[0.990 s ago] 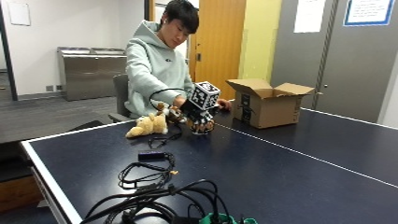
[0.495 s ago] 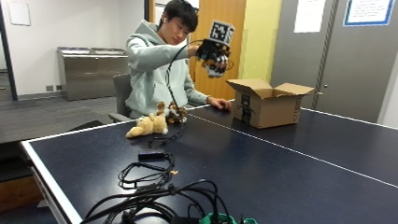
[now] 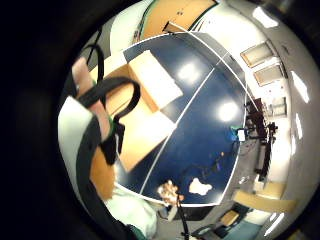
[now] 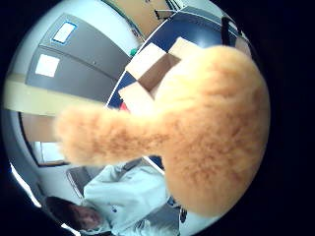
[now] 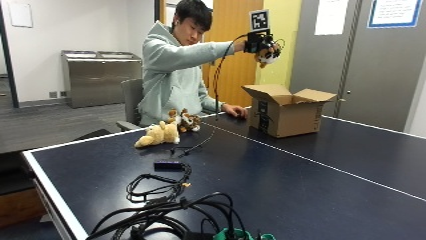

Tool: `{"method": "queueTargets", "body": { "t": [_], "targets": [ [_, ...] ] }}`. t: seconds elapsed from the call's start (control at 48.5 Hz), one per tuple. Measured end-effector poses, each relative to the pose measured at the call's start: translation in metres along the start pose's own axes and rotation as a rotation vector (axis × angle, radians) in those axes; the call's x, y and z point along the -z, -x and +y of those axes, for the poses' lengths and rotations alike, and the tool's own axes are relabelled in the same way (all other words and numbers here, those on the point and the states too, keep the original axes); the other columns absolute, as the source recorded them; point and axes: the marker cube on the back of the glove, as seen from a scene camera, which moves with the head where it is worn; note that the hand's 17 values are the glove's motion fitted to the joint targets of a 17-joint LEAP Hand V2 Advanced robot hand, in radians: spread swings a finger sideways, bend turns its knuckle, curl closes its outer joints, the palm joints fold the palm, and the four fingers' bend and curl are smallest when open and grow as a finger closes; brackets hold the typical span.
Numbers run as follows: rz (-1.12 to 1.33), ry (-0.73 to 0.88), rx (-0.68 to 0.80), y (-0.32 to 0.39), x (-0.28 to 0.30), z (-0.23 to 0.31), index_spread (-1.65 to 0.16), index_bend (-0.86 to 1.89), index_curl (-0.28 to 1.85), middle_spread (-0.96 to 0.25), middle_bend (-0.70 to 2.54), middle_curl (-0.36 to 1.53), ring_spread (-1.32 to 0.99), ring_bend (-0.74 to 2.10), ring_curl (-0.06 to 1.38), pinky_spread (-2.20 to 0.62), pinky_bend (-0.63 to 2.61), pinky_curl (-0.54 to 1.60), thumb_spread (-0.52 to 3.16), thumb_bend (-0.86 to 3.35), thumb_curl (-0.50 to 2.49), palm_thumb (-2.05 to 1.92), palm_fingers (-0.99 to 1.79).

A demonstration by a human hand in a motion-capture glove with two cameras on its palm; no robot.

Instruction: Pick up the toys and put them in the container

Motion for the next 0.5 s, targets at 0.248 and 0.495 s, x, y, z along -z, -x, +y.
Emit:
{"method": "queueTargets", "body": {
  "t": [0.248, 0.495],
  "targets": [
    [0.043, -0.003, -0.052, -0.027, -0.022, 0.001, -0.32, 0.13, 0.66, -0.07, 0.24, 0.45, -0.13, 0.4, 0.47, -0.09, 1.25, 0.52, 0.82, -0.13, 0.65, -0.06, -0.54],
    [0.112, -0.037, 0.055, -0.088, 0.009, 0.069, -0.27, 0.07, 0.43, 0.03, 0.09, 0.33, 0.0, 0.16, 0.32, 0.05, 1.08, 0.42, 0.91, -0.09, 0.48, -0.09, -0.35]
  ]
}}
